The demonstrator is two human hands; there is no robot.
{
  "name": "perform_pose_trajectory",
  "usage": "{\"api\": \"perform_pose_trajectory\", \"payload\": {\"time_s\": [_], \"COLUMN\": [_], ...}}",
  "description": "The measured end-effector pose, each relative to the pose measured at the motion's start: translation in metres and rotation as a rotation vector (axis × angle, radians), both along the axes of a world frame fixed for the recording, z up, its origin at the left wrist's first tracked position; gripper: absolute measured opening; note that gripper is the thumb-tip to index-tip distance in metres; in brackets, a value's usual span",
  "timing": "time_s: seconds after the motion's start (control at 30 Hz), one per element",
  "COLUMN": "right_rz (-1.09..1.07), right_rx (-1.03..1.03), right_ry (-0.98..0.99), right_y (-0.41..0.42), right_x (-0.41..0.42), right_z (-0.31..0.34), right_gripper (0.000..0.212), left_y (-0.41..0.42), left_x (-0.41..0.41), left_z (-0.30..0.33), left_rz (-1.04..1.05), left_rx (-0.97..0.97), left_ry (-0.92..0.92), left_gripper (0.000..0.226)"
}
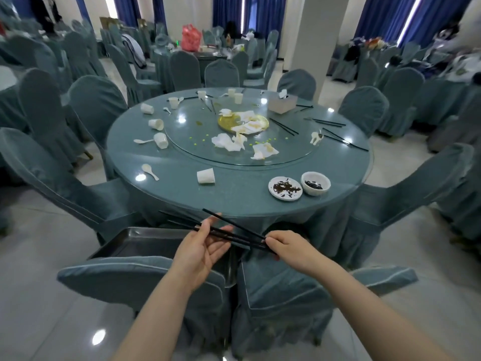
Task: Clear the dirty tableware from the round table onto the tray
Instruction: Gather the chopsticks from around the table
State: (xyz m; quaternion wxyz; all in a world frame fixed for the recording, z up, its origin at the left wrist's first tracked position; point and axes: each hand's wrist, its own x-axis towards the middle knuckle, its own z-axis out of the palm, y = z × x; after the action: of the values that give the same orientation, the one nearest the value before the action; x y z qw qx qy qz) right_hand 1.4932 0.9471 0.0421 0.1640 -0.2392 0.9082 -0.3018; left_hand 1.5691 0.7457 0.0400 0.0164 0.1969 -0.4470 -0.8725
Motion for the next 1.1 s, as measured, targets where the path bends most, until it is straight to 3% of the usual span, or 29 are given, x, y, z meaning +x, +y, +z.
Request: {"api": "perform_pose_trajectory", "payload": {"time_s": [0.2, 0.4, 0.63, 0.83, 0.97, 1.03, 1.1], "right_rz": [0.012, -0.051, -0.2, -0.315, -0.518, -0.589, -0.607], "right_rx": [-0.041, -0.097, -0.01, 0.225, -0.078, -0.299, -0.395], "right_ry": [-0.07, -0.041, 0.061, 0.119, 0.09, -0.016, -0.093], "right_y": [0.037, 0.105, 0.28, 0.459, 0.534, 0.548, 0.56], "right_x": [0.033, 0.031, -0.003, -0.029, -0.039, -0.051, -0.069], "right_z": [0.011, 0.007, 0.0, 0.002, -0.002, -0.011, -0.021], "right_gripper": [0.032, 0.035, 0.035, 0.034, 0.031, 0.022, 0.01], "left_y": [0.055, 0.128, 0.299, 0.439, 0.498, 0.529, 0.555], "left_x": [0.023, 0.01, -0.051, -0.103, -0.138, -0.153, -0.172], "left_z": [0.011, 0.018, 0.017, 0.008, 0.008, 0.006, 0.003], "left_rz": [-0.018, -0.112, -0.266, -0.275, -0.261, -0.294, -0.325], "left_rx": [0.049, -0.04, -0.028, 0.04, 0.073, 0.061, 0.049], "left_ry": [0.014, 0.03, 0.051, 0.005, -0.025, -0.032, -0.043], "left_gripper": [0.029, 0.027, 0.022, 0.024, 0.033, 0.032, 0.03]}}
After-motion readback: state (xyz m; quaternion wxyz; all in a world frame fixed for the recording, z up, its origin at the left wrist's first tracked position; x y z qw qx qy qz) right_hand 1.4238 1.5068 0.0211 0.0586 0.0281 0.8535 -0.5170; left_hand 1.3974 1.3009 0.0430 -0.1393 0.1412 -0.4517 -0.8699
